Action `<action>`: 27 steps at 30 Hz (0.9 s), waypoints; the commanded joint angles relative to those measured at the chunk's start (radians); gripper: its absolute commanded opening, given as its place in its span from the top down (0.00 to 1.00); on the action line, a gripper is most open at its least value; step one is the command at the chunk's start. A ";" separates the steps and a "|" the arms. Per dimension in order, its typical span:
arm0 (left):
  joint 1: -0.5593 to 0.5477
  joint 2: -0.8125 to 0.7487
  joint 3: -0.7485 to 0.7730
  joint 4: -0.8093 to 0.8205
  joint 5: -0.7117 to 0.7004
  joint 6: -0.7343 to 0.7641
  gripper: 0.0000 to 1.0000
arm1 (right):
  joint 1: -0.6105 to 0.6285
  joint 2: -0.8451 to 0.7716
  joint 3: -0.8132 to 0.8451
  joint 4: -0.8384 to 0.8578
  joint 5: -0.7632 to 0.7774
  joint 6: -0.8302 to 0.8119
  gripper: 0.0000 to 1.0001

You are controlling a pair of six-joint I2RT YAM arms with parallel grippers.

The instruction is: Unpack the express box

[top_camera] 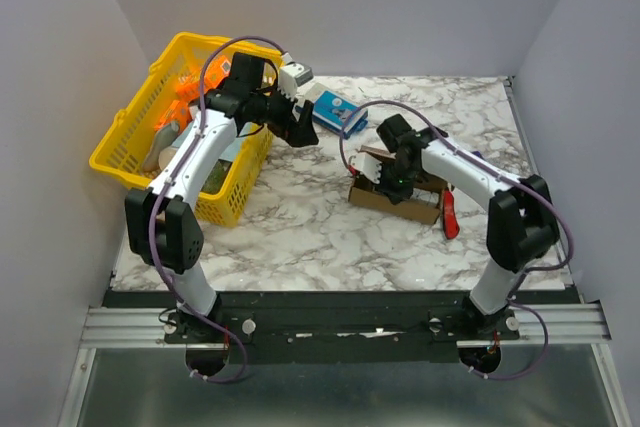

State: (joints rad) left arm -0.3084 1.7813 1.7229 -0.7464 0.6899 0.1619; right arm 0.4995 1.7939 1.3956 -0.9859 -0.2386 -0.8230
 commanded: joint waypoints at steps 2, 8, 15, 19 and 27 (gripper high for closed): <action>0.003 -0.167 -0.215 0.243 0.045 0.062 0.01 | 0.065 -0.189 -0.184 0.207 0.139 -0.323 0.99; -0.026 -0.240 -0.413 0.410 0.157 0.165 0.01 | 0.094 -0.211 -0.221 0.239 0.147 -0.335 0.81; -0.096 -0.255 -0.528 0.454 0.161 0.415 0.01 | 0.094 -0.307 -0.267 0.234 0.095 -0.255 0.22; -0.159 -0.267 -0.565 0.496 0.139 0.459 0.01 | 0.096 -0.375 -0.290 0.223 0.070 -0.197 0.00; -0.303 -0.277 -0.638 0.812 -0.136 0.334 0.01 | 0.094 -0.418 -0.302 0.236 0.059 -0.139 0.00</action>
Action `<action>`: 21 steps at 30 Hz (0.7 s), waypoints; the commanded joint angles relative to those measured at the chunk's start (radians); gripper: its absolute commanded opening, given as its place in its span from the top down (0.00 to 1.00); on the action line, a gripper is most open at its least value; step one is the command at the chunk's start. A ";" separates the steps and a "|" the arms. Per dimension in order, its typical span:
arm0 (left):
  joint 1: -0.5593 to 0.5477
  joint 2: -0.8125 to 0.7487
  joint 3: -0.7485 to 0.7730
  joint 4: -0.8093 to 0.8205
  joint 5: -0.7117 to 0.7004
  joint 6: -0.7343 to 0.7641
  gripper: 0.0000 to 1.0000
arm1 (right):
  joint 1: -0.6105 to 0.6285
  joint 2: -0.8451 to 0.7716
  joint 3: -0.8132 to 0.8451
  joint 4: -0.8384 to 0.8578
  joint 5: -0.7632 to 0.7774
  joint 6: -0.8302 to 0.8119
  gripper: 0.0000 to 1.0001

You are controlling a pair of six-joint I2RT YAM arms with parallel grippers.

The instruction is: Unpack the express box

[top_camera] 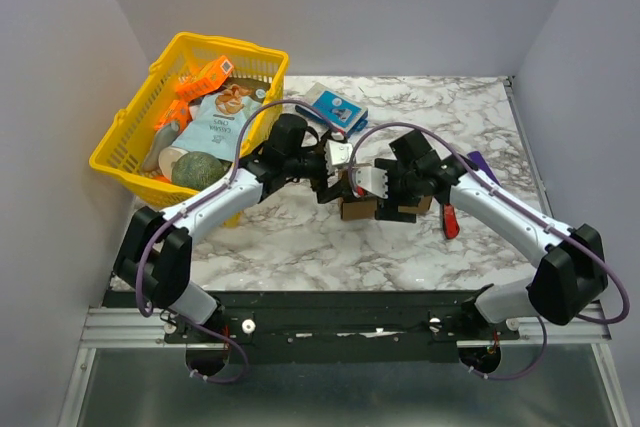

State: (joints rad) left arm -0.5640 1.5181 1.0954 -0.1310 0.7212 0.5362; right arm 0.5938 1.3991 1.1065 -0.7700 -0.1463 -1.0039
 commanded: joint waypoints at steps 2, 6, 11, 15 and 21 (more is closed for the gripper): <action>-0.056 0.002 0.007 0.209 -0.200 -0.064 0.01 | 0.000 -0.029 -0.020 0.023 -0.039 0.050 0.00; -0.065 0.057 0.049 0.192 -0.235 -0.073 0.01 | 0.000 -0.049 -0.034 0.023 -0.056 0.059 0.00; -0.065 0.122 0.135 0.133 -0.189 -0.062 0.03 | -0.002 -0.080 -0.051 0.020 -0.061 0.087 0.00; -0.063 0.163 0.167 0.070 -0.099 -0.048 0.14 | 0.000 -0.118 -0.076 0.009 -0.075 0.096 0.00; -0.065 0.235 0.280 -0.108 0.130 -0.024 0.55 | 0.001 -0.170 -0.120 0.003 -0.078 0.106 0.01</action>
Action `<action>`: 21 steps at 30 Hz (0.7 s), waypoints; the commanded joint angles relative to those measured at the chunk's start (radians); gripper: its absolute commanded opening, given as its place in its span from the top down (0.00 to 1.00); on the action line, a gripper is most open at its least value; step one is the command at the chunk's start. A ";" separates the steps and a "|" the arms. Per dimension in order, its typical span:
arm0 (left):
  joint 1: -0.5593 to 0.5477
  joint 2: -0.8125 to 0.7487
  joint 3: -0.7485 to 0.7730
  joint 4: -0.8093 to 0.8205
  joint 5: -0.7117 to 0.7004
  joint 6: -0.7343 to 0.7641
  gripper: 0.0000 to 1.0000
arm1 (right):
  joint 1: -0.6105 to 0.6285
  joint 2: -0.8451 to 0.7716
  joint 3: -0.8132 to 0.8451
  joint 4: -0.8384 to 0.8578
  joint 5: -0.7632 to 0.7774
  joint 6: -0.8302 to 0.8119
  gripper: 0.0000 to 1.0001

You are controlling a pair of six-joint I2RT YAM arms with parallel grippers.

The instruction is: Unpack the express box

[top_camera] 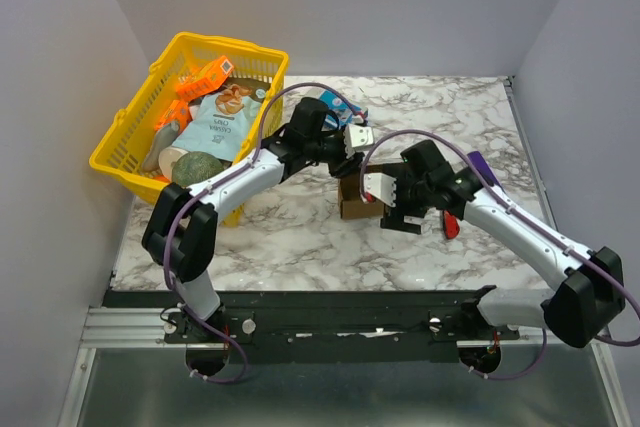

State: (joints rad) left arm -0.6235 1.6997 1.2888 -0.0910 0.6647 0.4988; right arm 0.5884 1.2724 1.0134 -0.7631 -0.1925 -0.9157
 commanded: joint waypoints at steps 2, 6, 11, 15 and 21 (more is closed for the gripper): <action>-0.005 0.095 0.168 -0.208 0.199 -0.032 0.86 | 0.005 -0.062 -0.018 -0.007 -0.054 0.024 0.04; -0.001 0.132 0.224 -0.262 0.229 -0.091 0.91 | 0.005 -0.123 0.043 -0.015 -0.163 0.005 0.19; -0.001 0.126 0.247 -0.259 0.283 -0.175 0.96 | 0.005 -0.097 0.091 -0.001 -0.144 -0.038 0.35; 0.004 0.089 0.218 -0.188 0.280 -0.253 0.96 | 0.005 -0.059 0.060 0.027 -0.073 -0.101 0.50; 0.033 0.116 0.213 -0.110 0.381 -0.478 0.97 | 0.005 -0.035 -0.048 0.157 -0.012 -0.173 0.57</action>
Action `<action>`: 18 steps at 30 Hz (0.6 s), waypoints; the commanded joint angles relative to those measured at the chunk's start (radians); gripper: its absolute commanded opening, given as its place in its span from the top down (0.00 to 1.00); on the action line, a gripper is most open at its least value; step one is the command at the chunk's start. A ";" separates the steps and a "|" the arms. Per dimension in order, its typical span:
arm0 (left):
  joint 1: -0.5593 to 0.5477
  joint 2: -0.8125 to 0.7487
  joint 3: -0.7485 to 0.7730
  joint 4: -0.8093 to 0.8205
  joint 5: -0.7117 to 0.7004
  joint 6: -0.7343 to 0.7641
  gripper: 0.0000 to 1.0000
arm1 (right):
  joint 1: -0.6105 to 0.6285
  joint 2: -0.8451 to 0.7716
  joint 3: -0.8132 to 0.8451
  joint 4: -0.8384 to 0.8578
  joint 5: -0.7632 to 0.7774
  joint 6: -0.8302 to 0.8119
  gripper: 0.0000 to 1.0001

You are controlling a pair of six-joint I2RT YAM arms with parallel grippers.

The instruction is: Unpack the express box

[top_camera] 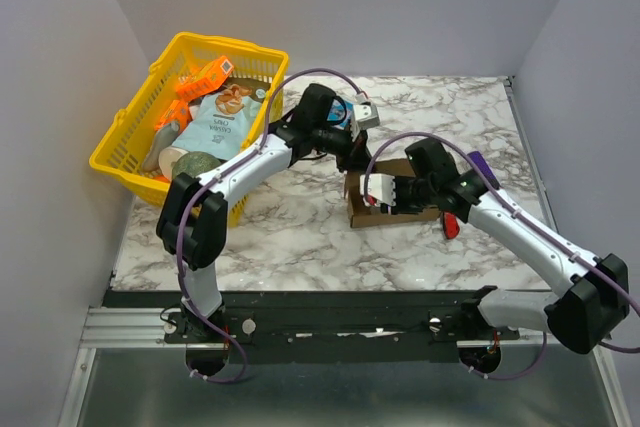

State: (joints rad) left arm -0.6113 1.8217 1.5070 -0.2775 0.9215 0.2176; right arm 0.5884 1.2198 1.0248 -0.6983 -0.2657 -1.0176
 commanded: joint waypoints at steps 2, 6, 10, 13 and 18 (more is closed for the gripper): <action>0.050 0.005 -0.028 0.177 0.160 -0.364 0.97 | 0.005 0.032 -0.083 0.118 0.072 -0.107 0.58; 0.085 0.011 -0.096 0.391 0.212 -0.532 0.97 | 0.005 0.090 -0.095 0.125 0.091 -0.134 0.59; 0.093 0.011 -0.113 0.419 0.232 -0.541 0.97 | 0.005 0.138 -0.127 0.131 0.091 -0.170 0.60; 0.094 0.019 -0.123 0.419 0.240 -0.543 0.97 | 0.005 0.170 -0.141 0.125 0.076 -0.176 0.59; 0.094 0.031 -0.126 0.411 0.241 -0.540 0.97 | 0.004 0.208 -0.131 0.054 0.026 -0.188 0.49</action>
State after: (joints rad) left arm -0.5125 1.8389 1.3888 0.0746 1.1053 -0.3012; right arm 0.5884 1.4033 0.8936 -0.6010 -0.1993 -1.1755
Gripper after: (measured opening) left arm 0.046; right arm 0.464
